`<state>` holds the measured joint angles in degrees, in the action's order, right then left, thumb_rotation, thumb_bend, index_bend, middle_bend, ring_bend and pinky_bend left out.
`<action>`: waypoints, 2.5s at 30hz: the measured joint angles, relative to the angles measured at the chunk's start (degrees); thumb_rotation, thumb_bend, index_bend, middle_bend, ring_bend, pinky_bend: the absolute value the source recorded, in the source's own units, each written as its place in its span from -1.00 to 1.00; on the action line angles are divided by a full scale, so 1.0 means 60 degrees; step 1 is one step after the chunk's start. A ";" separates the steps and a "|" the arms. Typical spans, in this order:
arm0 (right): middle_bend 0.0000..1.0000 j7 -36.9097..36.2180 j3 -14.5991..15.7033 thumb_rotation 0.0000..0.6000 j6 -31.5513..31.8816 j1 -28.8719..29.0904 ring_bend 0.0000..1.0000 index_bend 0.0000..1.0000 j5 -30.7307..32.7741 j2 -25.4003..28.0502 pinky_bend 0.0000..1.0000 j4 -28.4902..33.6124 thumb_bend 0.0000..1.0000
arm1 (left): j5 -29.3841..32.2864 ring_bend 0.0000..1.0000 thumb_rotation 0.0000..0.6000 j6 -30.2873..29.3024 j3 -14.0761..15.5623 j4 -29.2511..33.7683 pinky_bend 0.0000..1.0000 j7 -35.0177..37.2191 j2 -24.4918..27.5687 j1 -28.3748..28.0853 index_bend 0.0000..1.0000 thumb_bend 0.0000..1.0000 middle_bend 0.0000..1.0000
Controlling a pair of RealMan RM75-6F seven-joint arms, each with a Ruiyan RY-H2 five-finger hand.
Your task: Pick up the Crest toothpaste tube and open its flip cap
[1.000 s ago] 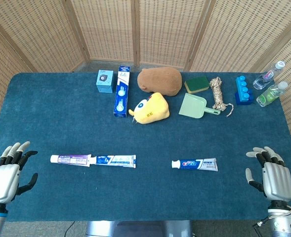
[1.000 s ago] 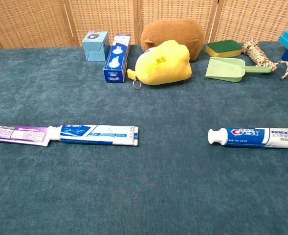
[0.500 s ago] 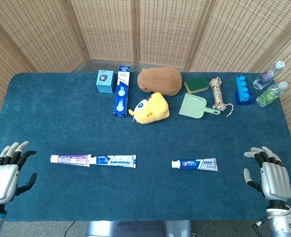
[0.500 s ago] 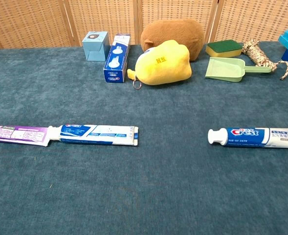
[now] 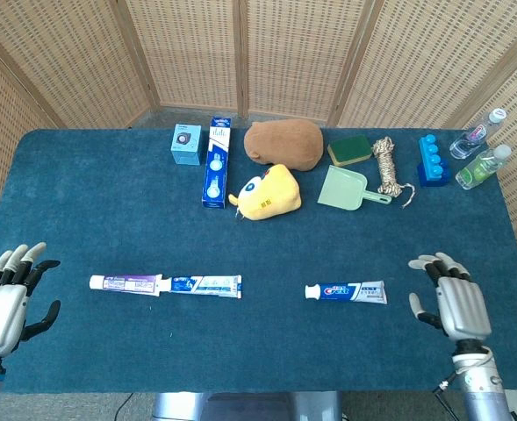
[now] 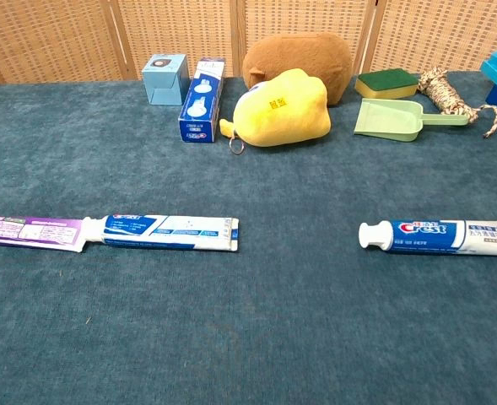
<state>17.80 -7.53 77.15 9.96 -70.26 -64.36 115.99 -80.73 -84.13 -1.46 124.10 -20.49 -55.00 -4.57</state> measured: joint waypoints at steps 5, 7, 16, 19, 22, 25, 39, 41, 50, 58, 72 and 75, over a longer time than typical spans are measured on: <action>-0.63 0.0705 -0.0129 0.93 -0.0551 0.0532 -0.79 -0.50 0.0773 -0.0331 -0.65 -0.0059 -0.25 | 0.0140 -1.00 1.00 0.0203 -0.0163 0.0004 -1.00 -0.0006 0.0096 -0.0221 -0.58 -0.28 -0.81; -0.65 0.1169 -0.0155 0.90 -0.0701 0.0742 -0.81 -0.50 0.1148 -0.0483 -0.65 -0.0066 -0.32 | 0.0223 -1.00 1.00 0.0302 -0.0217 -0.0016 -1.00 -0.0009 0.0102 -0.0310 -0.58 -0.28 -0.81; -0.67 0.3244 -0.0215 0.90 -0.0941 0.1775 -0.81 -0.49 0.2803 -0.1527 -0.65 -0.0074 -0.46 | 0.0574 -1.00 1.00 0.0720 -0.0396 -0.0240 -1.00 0.0001 -0.0050 -0.0700 -0.58 -0.28 -0.81; -0.67 0.3706 -0.0224 0.90 -0.0834 0.2046 -0.81 -0.48 0.3214 -0.1911 -0.64 -0.0097 -0.46 | 0.0616 -1.00 1.00 0.0769 -0.0418 -0.0291 -1.00 0.0018 -0.0088 -0.0764 -0.58 -0.28 -0.81; -0.67 0.3999 -0.0221 0.91 -0.0640 0.2205 -0.81 -0.47 0.3465 -0.2222 -0.64 -0.0144 -0.46 | 0.0636 -1.00 1.00 0.0791 -0.0416 -0.0325 -1.00 0.0034 -0.0103 -0.0792 -0.58 -0.28 -0.81; -0.67 0.4257 -0.0201 0.92 -0.0500 0.2352 -0.81 -0.47 0.3729 -0.2567 -0.63 -0.0199 -0.46 | 0.0619 -1.00 1.00 0.0778 -0.0389 -0.0376 -1.00 0.0092 -0.0109 -0.0790 -0.58 -0.28 -0.81; -0.67 0.4749 0.0046 0.94 0.0095 0.2699 -0.81 -0.40 0.4229 -0.3411 -0.63 -0.0761 -0.45 | 0.0482 -1.00 1.00 0.0609 -0.0366 -0.0421 -1.00 0.0295 0.0052 -0.0767 -0.58 -0.28 -0.81; -0.67 0.4726 0.0120 0.94 0.0103 0.2707 -0.81 -0.40 0.4228 -0.3486 -0.63 -0.0882 -0.45 | 0.0448 -1.00 1.00 0.0570 -0.0337 -0.0401 -1.00 0.0307 0.0069 -0.0739 -0.58 -0.28 -0.81; -0.67 0.4572 0.0287 0.94 -0.0086 0.2770 -0.81 -0.40 0.4297 -0.3718 -0.63 -0.1347 -0.44 | 0.0344 -1.00 1.00 0.0427 -0.0262 -0.0374 -1.00 0.0376 0.0143 -0.0644 -0.58 -0.28 -0.81; -0.67 0.4433 0.0254 0.96 -0.0318 0.2903 -0.81 -0.39 0.4396 -0.3804 -0.63 -0.1761 -0.44 | 0.0327 -1.00 1.00 0.0362 -0.0235 -0.0399 -1.00 0.0445 0.0186 -0.0594 -0.58 -0.28 -0.81; -0.63 0.4126 0.0272 1.00 -0.0737 0.3001 -0.77 -0.27 0.4536 -0.3528 -0.60 -0.2110 -0.43 | 0.0214 -1.00 1.00 0.0166 -0.0207 -0.0310 -1.00 0.0449 0.0265 -0.0488 -0.58 -0.28 -0.82; -0.62 0.4056 0.0294 1.00 -0.0848 0.3019 -0.76 -0.23 0.4571 -0.3502 -0.59 -0.2167 -0.42 | 0.0169 -1.00 1.00 0.0119 -0.0196 -0.0279 -1.00 0.0442 0.0283 -0.0458 -0.58 -0.28 -0.82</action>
<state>42.14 -5.77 72.06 28.07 -42.83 -85.37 102.98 -79.71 -83.42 -2.64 122.42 -17.84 -53.30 -7.32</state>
